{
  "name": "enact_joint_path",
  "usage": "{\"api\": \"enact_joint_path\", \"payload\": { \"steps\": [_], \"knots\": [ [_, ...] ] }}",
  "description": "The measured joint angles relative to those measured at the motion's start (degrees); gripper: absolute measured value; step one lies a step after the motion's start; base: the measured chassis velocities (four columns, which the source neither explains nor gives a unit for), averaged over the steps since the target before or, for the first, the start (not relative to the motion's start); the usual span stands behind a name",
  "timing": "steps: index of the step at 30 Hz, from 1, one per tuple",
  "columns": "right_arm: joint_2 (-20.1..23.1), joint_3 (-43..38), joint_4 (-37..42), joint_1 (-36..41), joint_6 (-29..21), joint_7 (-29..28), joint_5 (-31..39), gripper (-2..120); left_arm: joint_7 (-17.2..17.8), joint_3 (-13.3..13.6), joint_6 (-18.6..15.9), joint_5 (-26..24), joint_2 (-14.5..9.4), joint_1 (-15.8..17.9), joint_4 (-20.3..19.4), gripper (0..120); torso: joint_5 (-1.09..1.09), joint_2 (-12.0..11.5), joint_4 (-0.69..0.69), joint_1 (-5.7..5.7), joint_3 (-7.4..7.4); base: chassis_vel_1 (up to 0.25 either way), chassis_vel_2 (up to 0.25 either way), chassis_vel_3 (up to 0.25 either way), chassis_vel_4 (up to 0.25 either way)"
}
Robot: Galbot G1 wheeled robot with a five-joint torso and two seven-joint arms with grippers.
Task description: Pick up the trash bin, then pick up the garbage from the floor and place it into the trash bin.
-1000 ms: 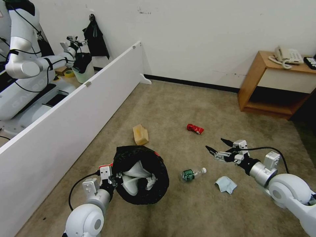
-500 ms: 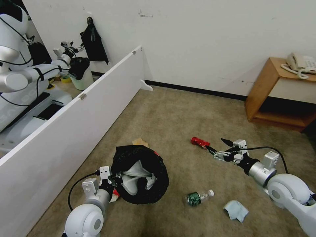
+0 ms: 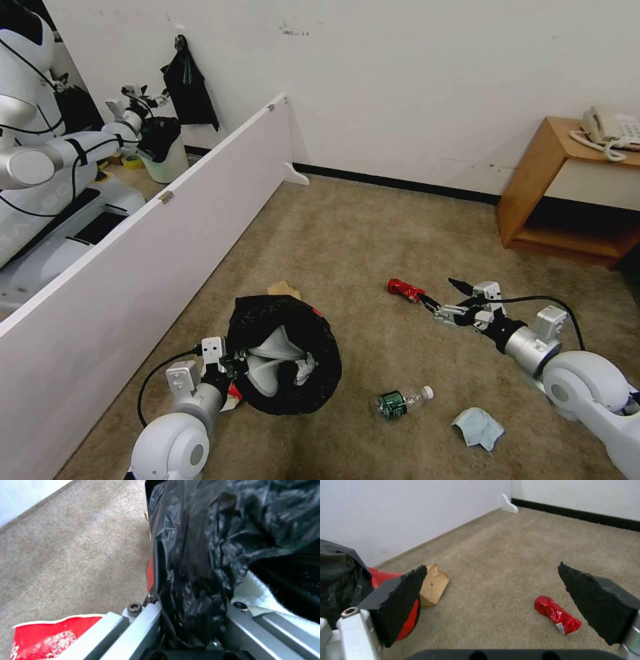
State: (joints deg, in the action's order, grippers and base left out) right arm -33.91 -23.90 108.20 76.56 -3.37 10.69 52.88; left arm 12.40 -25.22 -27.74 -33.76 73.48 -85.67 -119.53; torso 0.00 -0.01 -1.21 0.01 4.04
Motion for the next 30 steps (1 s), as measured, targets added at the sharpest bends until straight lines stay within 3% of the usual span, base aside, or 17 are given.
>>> {"api": "enact_joint_path", "payload": {
  "steps": [9, 16, 22, 24, 30],
  "knots": [
    [0.19, 0.07, -1.01, -0.11, 0.27, 0.05, -0.49, 100, -0.1, 0.03, -0.15, -0.01, 0.0, 0.13, 0.0, 0, 0.0, 0.0, -0.01, 0.0, 0.0, 0.0, 0.0, 0.0, 0.0],
    [2.78, 1.82, -4.46, -1.65, -1.19, 0.41, -2.69, 100, -0.23, -0.01, -0.36, -0.01, 0.05, 0.4, 0.02, 0, 0.01, 0.01, -0.01, 0.0, 0.0, 0.0, 0.0, 0.0, 0.0],
    [6.84, 7.13, -7.82, -6.38, -3.98, 0.69, -4.06, 100, -0.3, -0.48, -0.41, 0.13, 0.48, 0.51, 0.17, 0, 0.01, 0.01, -0.02, 0.0, 0.01, 0.0, 0.0, 0.0, 0.0],
    [8.55, 12.91, -9.82, -11.8, -6.75, -0.85, -4.98, 100, -0.55, -0.64, -0.35, 0.49, 0.89, 0.55, 0.29, 0, 0.0, 0.01, 0.01, 0.0, 0.01, 0.0, 0.0, 0.0, 0.0],
    [10.39, 18.74, -13.47, -16.66, -11.21, -0.41, -5.28, 100, -1.33, -0.55, 0.61, 1.5, 1.78, 1.05, 0.87, 0, 0.01, 0.01, 0.0, 0.0, 0.01, 0.0, 0.0, 0.0, 0.0]
  ]
}}
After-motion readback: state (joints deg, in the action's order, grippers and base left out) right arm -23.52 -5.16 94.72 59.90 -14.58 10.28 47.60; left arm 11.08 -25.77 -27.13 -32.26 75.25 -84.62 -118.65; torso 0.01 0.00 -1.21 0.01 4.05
